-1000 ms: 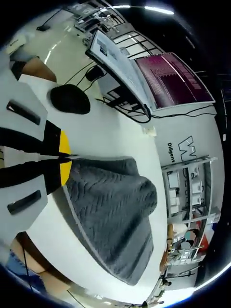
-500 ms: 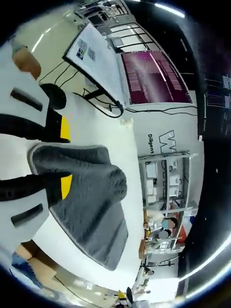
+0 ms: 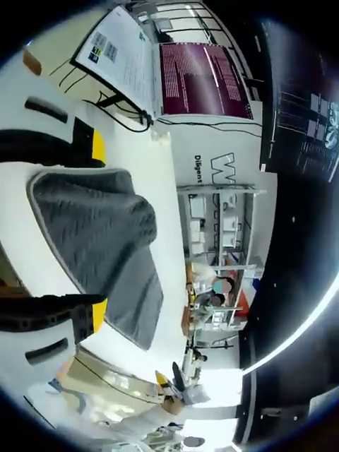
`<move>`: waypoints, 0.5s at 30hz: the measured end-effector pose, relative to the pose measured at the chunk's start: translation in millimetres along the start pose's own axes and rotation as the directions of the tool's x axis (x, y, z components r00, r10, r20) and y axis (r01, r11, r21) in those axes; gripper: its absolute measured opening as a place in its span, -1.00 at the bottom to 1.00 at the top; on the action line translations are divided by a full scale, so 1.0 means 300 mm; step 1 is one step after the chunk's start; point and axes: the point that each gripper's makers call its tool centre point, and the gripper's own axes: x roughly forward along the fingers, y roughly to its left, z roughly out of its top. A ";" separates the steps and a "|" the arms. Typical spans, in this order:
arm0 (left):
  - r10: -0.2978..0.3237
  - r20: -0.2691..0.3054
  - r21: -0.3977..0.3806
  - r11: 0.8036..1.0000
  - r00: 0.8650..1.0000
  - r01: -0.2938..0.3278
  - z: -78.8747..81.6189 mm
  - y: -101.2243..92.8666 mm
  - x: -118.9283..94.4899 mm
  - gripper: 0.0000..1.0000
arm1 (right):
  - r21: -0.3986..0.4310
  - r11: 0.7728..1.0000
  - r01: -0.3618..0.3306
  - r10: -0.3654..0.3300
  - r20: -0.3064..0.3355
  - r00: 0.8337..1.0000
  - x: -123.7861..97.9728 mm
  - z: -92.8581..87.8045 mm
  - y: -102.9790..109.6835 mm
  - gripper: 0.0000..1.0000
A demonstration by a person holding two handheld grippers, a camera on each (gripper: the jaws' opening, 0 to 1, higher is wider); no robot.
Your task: Open the folded towel by lifting each exposed corner and separating the folded layers until the towel lies flat within the target outline without major curled edges
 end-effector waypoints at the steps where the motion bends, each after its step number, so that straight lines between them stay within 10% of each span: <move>1: -0.020 0.002 -0.008 1.000 1.000 0.020 -0.001 -0.015 0.001 0.58 | 0.009 1.000 -0.016 0.016 -0.013 1.000 0.017 -0.014 0.000 0.98; 7: -0.092 0.006 -0.017 0.996 0.996 0.092 -0.044 -0.067 0.019 0.89 | 0.048 0.999 -0.024 0.028 -0.082 0.996 0.106 -0.098 -0.079 0.98; 15: -0.126 0.009 -0.061 0.990 0.992 0.126 -0.088 -0.079 0.038 0.99 | 0.264 0.962 0.066 -0.063 -0.021 0.998 0.163 -0.170 -0.240 0.91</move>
